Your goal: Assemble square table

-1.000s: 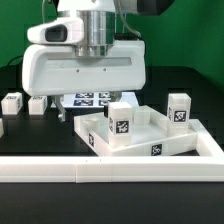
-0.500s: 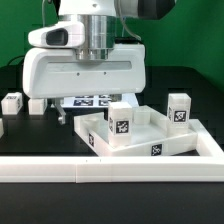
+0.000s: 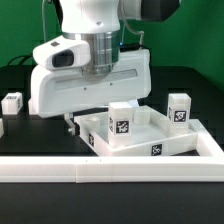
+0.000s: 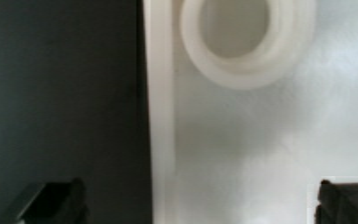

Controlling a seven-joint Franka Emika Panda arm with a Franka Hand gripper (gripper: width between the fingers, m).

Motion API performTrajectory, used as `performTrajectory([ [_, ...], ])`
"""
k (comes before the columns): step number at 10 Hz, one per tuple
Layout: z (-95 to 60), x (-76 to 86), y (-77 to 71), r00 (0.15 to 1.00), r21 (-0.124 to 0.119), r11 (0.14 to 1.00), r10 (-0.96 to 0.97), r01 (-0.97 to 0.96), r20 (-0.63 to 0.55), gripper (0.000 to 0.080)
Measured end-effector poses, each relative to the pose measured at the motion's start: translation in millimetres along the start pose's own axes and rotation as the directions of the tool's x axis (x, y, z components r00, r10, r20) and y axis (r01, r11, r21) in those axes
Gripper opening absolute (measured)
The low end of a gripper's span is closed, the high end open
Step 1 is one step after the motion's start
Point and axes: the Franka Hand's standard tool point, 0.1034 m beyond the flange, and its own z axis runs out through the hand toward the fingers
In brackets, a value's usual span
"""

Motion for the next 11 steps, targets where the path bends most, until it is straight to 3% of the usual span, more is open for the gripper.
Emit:
performTrajectory([
  [3,0.3,-1.8,17.5,1.0,-0.019,1.0,0.023,-0.023,-0.017,0.0649],
  [5,2.0,-3.3,19.5,0.999,-0.037,0.999,0.038,-0.039,-0.033,0.0649],
  [6,2.0,-3.6,20.1,0.999,-0.037,0.999,0.038,-0.039,-0.032,0.0508],
  [7,2.0,-3.7,20.3,0.999,-0.037,0.999,0.039,-0.04,-0.032,0.0508],
  [9,2.0,-3.8,20.5,0.999,-0.037,0.999,0.039,-0.04,-0.032,0.0221],
  [10,2.0,-3.8,20.5,0.999,-0.037,0.999,0.039,-0.04,-0.032,0.0221],
  [11,1.8,-3.7,20.8,0.999,-0.038,0.998,0.04,-0.041,-0.033,0.0061],
])
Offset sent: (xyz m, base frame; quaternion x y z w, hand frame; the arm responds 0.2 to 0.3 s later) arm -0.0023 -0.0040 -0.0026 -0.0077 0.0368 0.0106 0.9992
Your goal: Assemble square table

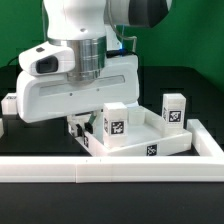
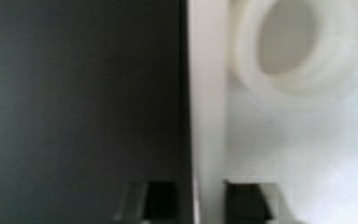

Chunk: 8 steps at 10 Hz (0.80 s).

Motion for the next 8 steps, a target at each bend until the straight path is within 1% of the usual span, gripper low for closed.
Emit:
performTrajectory([
  [8,0.1,-0.2,0.1,1.0,0.0,1.0,0.0,0.0,0.001,0.0057],
])
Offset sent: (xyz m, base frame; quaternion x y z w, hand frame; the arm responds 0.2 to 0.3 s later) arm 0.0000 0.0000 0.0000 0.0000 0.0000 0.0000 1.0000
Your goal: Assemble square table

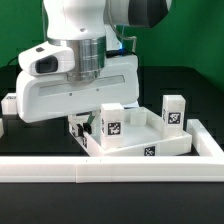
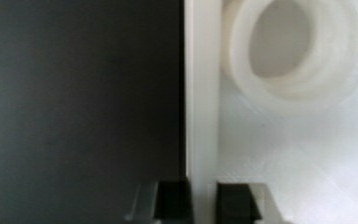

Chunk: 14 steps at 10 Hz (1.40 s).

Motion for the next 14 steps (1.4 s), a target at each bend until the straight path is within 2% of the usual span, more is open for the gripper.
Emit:
performTrajectory([
  [4,-0.1,-0.8,1.5,0.999,-0.006,0.999,-0.044,0.044,0.005,0.0057],
  [9,-0.4,-5.5,10.3,0.952,-0.024,0.952,-0.305,0.306,0.036,0.0057],
  [12,-0.5,-8.5,15.6,0.875,-0.024,0.875,-0.481,0.483,0.057,0.0057],
  [13,-0.9,-9.0,17.2,0.818,-0.022,0.819,-0.571,0.573,0.072,0.0057],
  [14,-2.5,-4.6,14.7,0.793,-0.024,0.794,-0.604,0.607,0.083,0.0057],
])
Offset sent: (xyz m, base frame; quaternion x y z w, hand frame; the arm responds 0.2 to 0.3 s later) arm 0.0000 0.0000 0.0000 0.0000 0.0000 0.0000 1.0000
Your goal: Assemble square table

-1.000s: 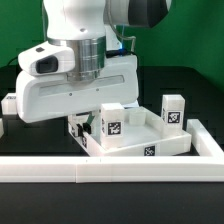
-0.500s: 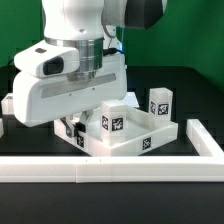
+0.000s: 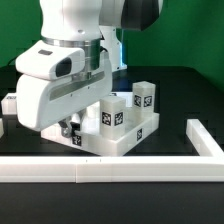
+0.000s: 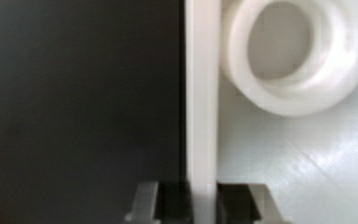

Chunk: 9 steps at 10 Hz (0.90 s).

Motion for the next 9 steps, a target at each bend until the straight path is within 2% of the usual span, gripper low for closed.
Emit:
performTrajectory([
  [2,-4.9,11.7,1.8,0.994,-0.005,0.994,-0.112,0.112,0.018,0.0057],
  [4,-7.0,16.9,4.7,0.969,-0.005,0.969,-0.246,0.246,0.034,0.0057],
  [9,-5.2,4.5,8.9,0.867,0.01,0.87,-0.493,0.494,0.071,0.0057],
])
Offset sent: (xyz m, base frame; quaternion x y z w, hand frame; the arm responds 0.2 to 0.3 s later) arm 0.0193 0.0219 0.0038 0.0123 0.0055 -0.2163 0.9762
